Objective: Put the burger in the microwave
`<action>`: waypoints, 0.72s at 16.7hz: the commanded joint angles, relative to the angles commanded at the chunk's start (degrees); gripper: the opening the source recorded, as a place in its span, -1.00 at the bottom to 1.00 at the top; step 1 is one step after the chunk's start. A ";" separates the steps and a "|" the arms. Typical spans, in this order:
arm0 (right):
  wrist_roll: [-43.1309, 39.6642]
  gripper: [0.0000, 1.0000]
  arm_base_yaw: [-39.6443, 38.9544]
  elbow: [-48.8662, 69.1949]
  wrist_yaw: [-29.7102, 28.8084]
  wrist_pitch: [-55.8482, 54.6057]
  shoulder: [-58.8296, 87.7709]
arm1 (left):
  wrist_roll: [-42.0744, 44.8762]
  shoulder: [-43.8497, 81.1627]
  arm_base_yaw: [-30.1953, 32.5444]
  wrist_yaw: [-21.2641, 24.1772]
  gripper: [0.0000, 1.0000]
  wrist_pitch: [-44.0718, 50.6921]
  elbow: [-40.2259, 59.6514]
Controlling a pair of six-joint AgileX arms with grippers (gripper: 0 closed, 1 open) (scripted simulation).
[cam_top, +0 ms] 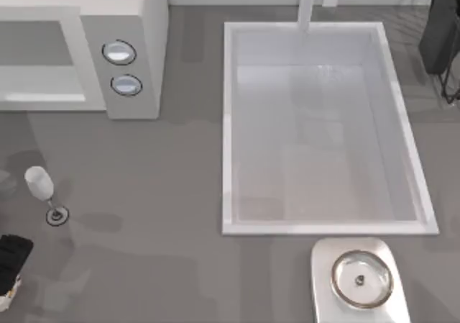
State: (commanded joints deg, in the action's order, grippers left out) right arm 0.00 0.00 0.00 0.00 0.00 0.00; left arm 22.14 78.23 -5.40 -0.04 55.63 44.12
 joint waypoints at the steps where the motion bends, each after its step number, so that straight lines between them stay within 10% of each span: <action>1: 0.00 1.00 0.00 0.00 0.00 0.00 0.00 | 0.00 0.01 0.00 0.00 1.00 0.00 0.00; 12: 0.00 1.00 0.00 0.00 0.00 0.00 0.00 | 0.18 7.85 -0.04 -0.01 1.00 -16.50 -7.82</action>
State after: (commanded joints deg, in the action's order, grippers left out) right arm 0.00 0.00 0.00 0.00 0.00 0.00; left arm 22.32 86.09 -5.44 -0.05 39.13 36.30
